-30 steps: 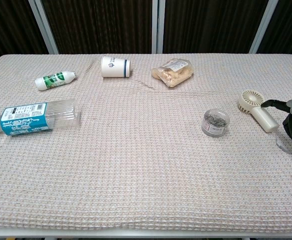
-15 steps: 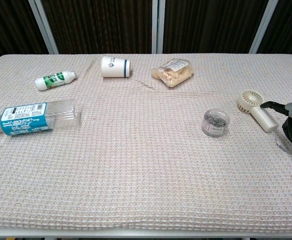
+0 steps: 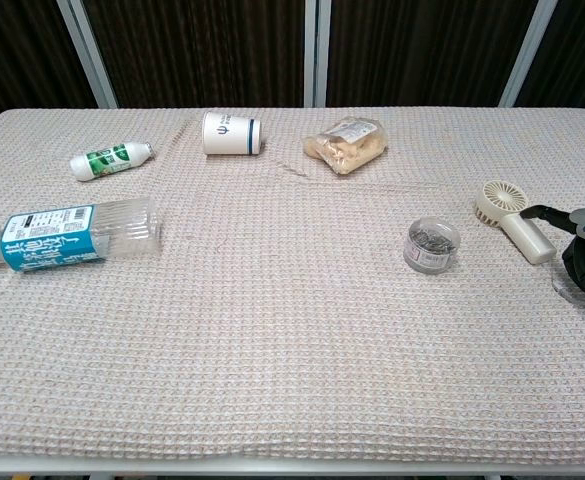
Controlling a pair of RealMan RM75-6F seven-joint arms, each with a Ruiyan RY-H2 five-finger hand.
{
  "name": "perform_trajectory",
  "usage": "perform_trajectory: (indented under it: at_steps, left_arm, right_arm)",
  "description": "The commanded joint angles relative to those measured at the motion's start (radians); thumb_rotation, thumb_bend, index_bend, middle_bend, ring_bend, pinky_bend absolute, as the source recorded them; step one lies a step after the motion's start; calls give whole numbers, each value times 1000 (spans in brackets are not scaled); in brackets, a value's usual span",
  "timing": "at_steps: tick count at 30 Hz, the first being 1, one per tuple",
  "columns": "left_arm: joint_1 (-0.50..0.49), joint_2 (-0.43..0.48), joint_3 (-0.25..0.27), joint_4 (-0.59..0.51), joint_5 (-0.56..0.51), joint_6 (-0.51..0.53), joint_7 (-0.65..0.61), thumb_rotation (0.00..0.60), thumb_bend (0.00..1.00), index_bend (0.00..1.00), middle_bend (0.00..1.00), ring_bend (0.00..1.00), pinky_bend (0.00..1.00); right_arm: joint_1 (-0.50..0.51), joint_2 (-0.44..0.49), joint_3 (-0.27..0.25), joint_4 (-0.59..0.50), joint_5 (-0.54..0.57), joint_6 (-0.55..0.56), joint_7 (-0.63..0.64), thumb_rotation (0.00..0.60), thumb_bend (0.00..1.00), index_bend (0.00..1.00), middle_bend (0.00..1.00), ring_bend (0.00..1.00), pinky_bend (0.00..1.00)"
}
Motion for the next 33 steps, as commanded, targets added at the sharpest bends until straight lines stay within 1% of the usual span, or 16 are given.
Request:
perform_trajectory:
  at_steps: [1, 6, 12, 14, 17, 19, 20, 22, 23, 24, 26, 27, 28, 30, 32, 33]
  left_arm:
    - [0, 0, -1, 0, 1, 2, -3, 600, 10, 115, 68, 22, 143]
    - [-1, 2, -1, -5, 5, 7, -3, 600, 10, 114, 68, 22, 143]
    - [1, 8, -5, -16, 6, 18, 5, 600, 10, 114, 67, 22, 143]
    - [1, 10, -8, -19, 7, 25, 8, 600, 10, 114, 68, 22, 143]
    - [3, 12, -11, -23, 7, 36, 12, 600, 10, 115, 68, 22, 143]
    - [5, 12, -14, -26, 6, 42, 12, 600, 10, 115, 68, 22, 143]
    - [6, 13, -15, -28, 6, 44, 12, 600, 10, 114, 68, 22, 143]
    - [9, 15, -14, -32, 5, 48, 15, 600, 10, 114, 68, 22, 143]
    - [11, 15, -14, -35, 4, 51, 17, 600, 10, 114, 68, 22, 143]
    - [14, 16, -13, -38, 4, 53, 18, 600, 10, 114, 68, 22, 143]
    - [21, 19, -10, -44, 4, 61, 21, 600, 10, 114, 68, 22, 143]
    - [24, 20, -9, -45, 3, 64, 23, 600, 10, 114, 68, 22, 143]
    - [27, 20, -9, -46, 3, 69, 24, 600, 10, 114, 68, 22, 143]
    - [34, 19, -9, -49, 3, 80, 24, 600, 10, 114, 68, 22, 143]
    - [40, 15, -11, -51, 7, 97, 22, 600, 10, 114, 68, 22, 143]
    - [43, 13, -11, -51, 10, 107, 20, 600, 10, 114, 68, 22, 143]
  right_arm:
    - [-12, 8, 4, -16, -41, 37, 26, 600, 1000, 61, 900, 822, 742]
    - [-39, 32, 13, -47, -129, 115, 78, 600, 1000, 0, 899, 822, 742]
    - [-78, 73, 14, -94, -253, 214, 148, 600, 1000, 0, 898, 822, 742]
    - [-103, 86, 10, -96, -333, 289, 173, 600, 1000, 0, 897, 822, 742]
    - [-154, 82, 3, -37, -464, 451, 193, 600, 1000, 0, 894, 822, 742]
    - [-185, 78, 5, 8, -518, 540, 204, 600, 1000, 0, 862, 790, 734]
    - [-204, 79, 4, 35, -540, 583, 216, 600, 1000, 0, 814, 746, 720]
    - [-236, 98, -1, 53, -547, 615, 254, 600, 977, 0, 699, 647, 688]
    - [-248, 112, -4, 50, -543, 616, 274, 600, 908, 0, 600, 567, 658]
    - [-258, 129, -8, 45, -538, 614, 296, 600, 845, 0, 550, 526, 641]
    - [-280, 170, -21, 35, -534, 601, 351, 600, 587, 0, 425, 405, 566]
    - [-290, 185, -26, 35, -529, 598, 361, 600, 435, 0, 339, 311, 477]
    - [-299, 198, -31, 34, -521, 592, 356, 600, 345, 0, 277, 243, 409]
    - [-321, 222, -38, 27, -496, 583, 324, 600, 95, 0, 77, 48, 146]
    - [-344, 224, -41, 40, -505, 608, 324, 600, 7, 0, 6, 0, 15]
    - [-355, 220, -43, 52, -513, 624, 334, 600, 0, 0, 0, 0, 0]
